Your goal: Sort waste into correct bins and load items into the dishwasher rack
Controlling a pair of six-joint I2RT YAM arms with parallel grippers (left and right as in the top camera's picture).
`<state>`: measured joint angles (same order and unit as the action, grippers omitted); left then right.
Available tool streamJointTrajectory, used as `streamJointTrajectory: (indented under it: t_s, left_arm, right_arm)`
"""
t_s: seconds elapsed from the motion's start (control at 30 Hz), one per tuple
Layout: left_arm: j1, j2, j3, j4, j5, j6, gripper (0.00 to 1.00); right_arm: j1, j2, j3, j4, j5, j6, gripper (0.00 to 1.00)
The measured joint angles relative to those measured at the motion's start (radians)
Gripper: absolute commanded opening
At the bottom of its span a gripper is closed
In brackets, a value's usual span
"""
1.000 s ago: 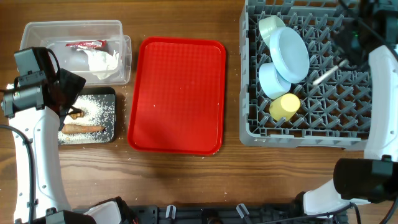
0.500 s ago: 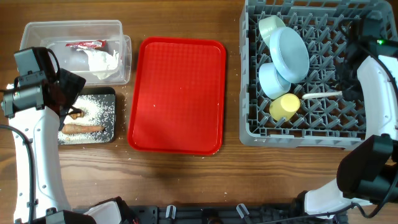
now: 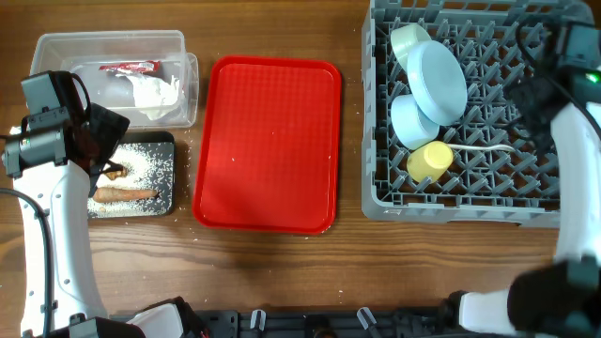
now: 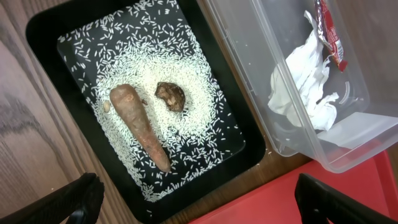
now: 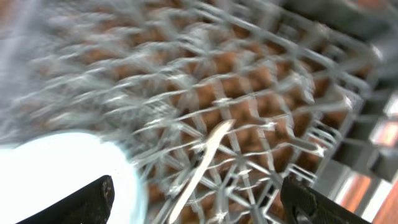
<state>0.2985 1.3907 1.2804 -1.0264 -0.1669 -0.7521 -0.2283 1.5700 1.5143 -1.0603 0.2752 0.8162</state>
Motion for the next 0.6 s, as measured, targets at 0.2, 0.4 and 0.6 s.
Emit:
streamJointTrajectory:
  t_s: [0.2, 0.4, 0.6]
  left_arm:
    - [0.000, 0.000, 0.000, 0.000, 0.000, 0.000, 1.00]
    - [0.000, 0.000, 0.000, 0.000, 0.000, 0.000, 1.00]
    - [0.000, 0.000, 0.000, 0.000, 0.000, 0.000, 1.00]
  right_arm:
    - [0.000, -0.237, 0.002, -0.010, -0.270, -0.401, 1.00]
    - [0.000, -0.505, 0.007, -0.088, -0.471, -0.528, 1.00]
    - [0.000, -0.629, 0.009, -0.122, -0.493, -0.559, 1.00]
